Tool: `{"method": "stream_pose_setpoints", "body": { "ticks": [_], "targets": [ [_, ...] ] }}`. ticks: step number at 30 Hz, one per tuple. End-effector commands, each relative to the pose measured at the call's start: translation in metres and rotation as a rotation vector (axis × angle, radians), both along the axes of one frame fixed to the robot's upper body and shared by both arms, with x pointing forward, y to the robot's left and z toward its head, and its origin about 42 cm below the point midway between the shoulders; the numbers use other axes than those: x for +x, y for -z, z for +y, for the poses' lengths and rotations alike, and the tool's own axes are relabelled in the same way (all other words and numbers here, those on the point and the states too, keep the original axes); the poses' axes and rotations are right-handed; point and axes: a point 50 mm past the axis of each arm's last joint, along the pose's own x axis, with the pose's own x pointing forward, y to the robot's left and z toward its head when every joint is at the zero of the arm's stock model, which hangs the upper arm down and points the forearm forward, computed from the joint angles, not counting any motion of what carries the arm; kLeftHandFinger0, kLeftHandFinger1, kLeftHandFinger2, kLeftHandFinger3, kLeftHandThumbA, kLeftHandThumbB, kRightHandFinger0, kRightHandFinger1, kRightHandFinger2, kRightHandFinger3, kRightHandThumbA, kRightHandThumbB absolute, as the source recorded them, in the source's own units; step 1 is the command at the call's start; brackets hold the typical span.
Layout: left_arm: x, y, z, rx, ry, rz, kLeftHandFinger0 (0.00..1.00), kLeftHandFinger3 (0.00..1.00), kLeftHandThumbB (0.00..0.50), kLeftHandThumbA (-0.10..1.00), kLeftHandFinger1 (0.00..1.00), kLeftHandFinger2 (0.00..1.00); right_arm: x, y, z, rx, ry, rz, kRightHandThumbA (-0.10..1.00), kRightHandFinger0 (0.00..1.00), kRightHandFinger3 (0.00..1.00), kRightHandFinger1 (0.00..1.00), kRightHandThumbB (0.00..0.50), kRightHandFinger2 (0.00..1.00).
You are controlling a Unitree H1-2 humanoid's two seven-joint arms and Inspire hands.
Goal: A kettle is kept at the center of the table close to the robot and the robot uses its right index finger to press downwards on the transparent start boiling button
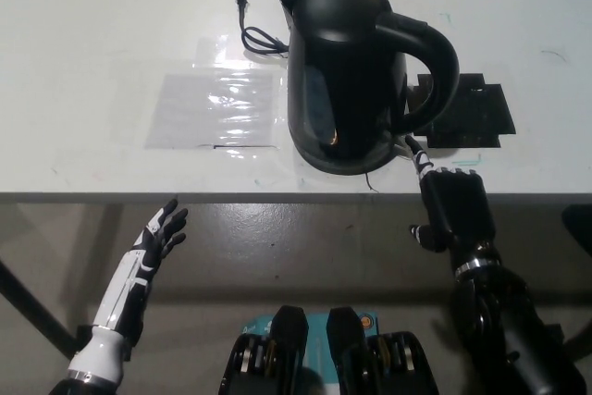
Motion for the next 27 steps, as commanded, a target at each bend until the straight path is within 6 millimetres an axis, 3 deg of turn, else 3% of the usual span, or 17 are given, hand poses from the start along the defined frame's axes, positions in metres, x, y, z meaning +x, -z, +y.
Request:
{"method": "stream_pose_setpoints", "body": {
  "ticks": [1,17,22,23,27],
  "targets": [
    [0.004,-0.016,0.002,0.005,0.019,-0.067,1.0,1.0,0.32,1.0,1.0,1.0,0.011,-0.014,0.004,0.014,-0.023,-0.043,1.0,0.0,1.0,0.0,0.261,0.0],
    [0.008,-0.019,0.003,0.005,0.024,-0.081,1.0,1.0,0.315,1.0,1.0,1.0,0.014,-0.003,0.008,-0.023,-0.028,0.036,1.0,0.0,1.0,0.0,0.292,0.0],
    [0.008,-0.02,0.003,0.005,0.021,-0.08,1.0,1.0,0.315,1.0,1.0,1.0,0.01,0.001,0.01,-0.046,-0.035,0.062,1.0,0.0,1.0,0.0,0.306,0.0],
    [0.007,-0.02,0.002,0.008,0.017,-0.077,1.0,1.0,0.336,1.0,1.0,1.0,0.009,0.002,0.011,-0.05,-0.036,0.065,1.0,0.0,1.0,0.0,0.304,0.0],
    [0.008,-0.019,0.003,0.011,0.022,-0.079,1.0,1.0,0.321,1.0,1.0,1.0,0.004,0.005,0.012,-0.059,-0.05,0.071,1.0,0.0,1.0,0.0,0.31,0.0]
  ]
}}
